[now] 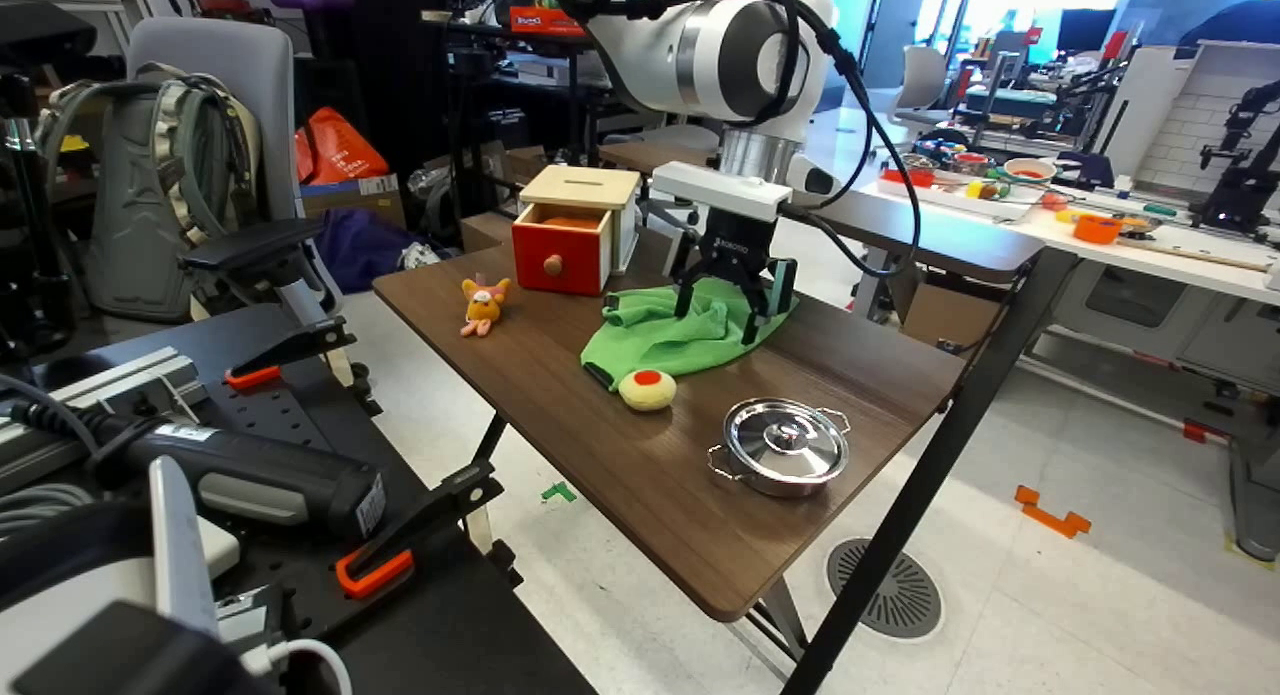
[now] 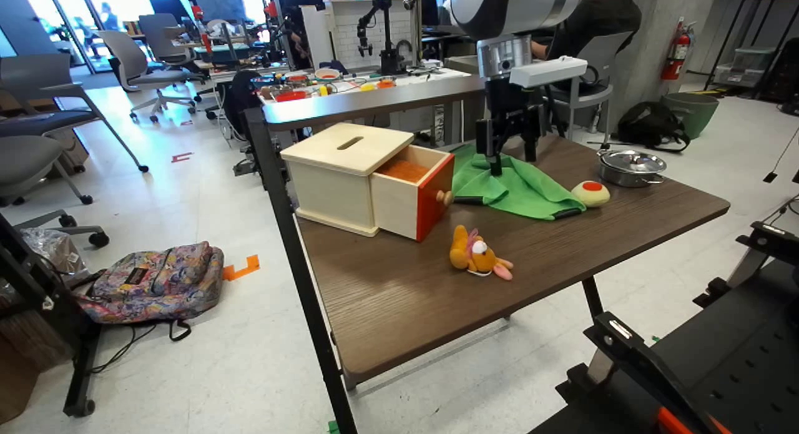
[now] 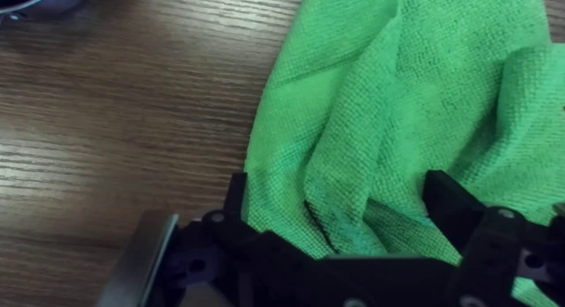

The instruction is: Move the green towel to the right

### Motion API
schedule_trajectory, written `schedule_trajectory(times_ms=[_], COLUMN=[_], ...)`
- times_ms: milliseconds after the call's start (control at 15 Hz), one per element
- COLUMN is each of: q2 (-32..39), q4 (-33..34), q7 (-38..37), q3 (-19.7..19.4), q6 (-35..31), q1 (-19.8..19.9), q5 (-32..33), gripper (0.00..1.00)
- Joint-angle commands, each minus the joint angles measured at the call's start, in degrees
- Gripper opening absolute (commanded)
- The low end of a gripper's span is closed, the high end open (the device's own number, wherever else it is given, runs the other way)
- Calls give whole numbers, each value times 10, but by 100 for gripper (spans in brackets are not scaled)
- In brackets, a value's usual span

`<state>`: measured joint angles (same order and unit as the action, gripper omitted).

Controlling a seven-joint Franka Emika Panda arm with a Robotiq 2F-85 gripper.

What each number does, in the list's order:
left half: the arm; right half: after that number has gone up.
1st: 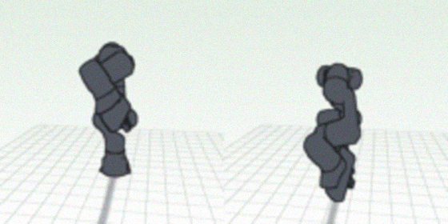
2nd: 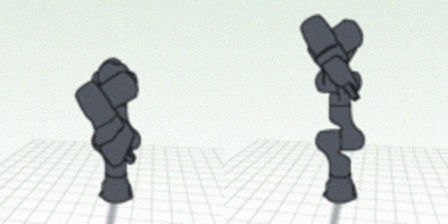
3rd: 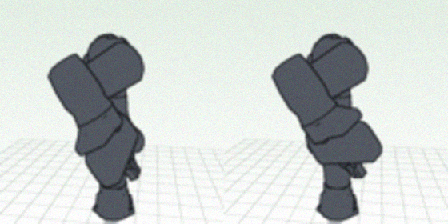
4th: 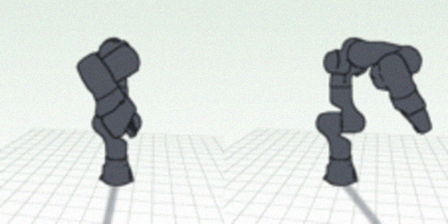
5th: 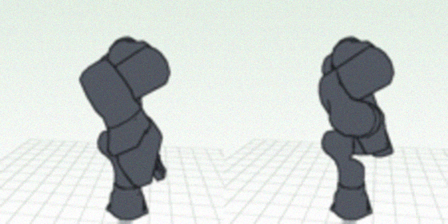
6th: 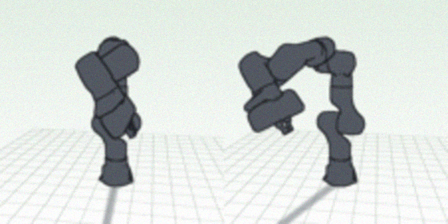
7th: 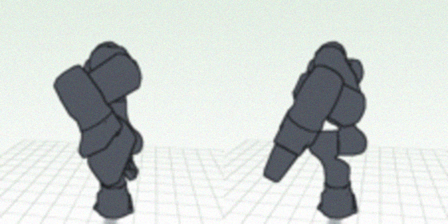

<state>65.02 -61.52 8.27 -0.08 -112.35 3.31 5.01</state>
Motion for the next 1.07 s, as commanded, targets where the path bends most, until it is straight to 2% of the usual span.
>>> schedule_trajectory(times_ms=[0,600,1000], q2=[38,88,89], q4=[73,154,173], q7=[-4,-32,-42], q3=[-9,-25,-28], q6=[44,95,105], q1=[5,25,43], q5=[-6,-9,-12], gripper=[100,100,100])
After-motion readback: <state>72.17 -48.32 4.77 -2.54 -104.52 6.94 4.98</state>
